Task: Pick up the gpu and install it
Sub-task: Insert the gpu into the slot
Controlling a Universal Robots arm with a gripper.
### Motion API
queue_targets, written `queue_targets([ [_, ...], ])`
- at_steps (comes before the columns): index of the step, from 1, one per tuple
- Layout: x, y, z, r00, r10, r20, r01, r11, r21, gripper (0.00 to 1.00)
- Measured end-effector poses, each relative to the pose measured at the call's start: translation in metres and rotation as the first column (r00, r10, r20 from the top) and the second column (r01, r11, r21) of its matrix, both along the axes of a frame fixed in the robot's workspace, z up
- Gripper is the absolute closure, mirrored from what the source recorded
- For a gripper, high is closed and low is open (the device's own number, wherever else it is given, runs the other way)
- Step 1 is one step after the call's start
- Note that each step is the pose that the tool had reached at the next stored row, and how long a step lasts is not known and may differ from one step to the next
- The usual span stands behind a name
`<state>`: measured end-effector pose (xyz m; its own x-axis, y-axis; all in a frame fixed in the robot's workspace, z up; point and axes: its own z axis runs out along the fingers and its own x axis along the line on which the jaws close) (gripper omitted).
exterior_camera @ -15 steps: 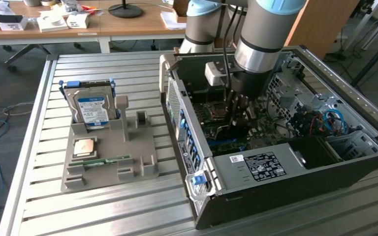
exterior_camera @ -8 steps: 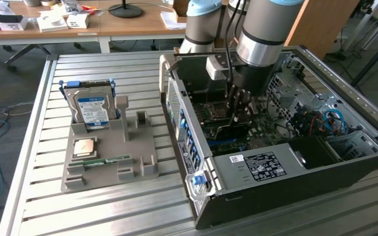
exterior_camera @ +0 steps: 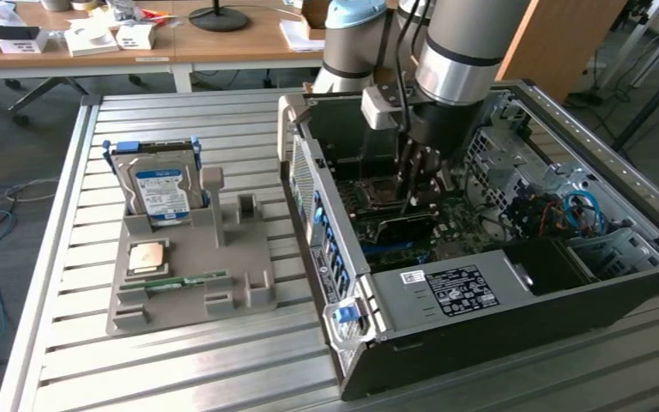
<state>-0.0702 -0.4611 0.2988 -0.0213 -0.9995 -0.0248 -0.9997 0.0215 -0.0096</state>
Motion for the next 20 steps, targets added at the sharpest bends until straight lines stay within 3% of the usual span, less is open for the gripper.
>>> queue_targets([
  [20,0.0000,0.0000,0.0088,1.0000,0.000,-0.0001,0.000,1.0000,-0.0002,0.66],
])
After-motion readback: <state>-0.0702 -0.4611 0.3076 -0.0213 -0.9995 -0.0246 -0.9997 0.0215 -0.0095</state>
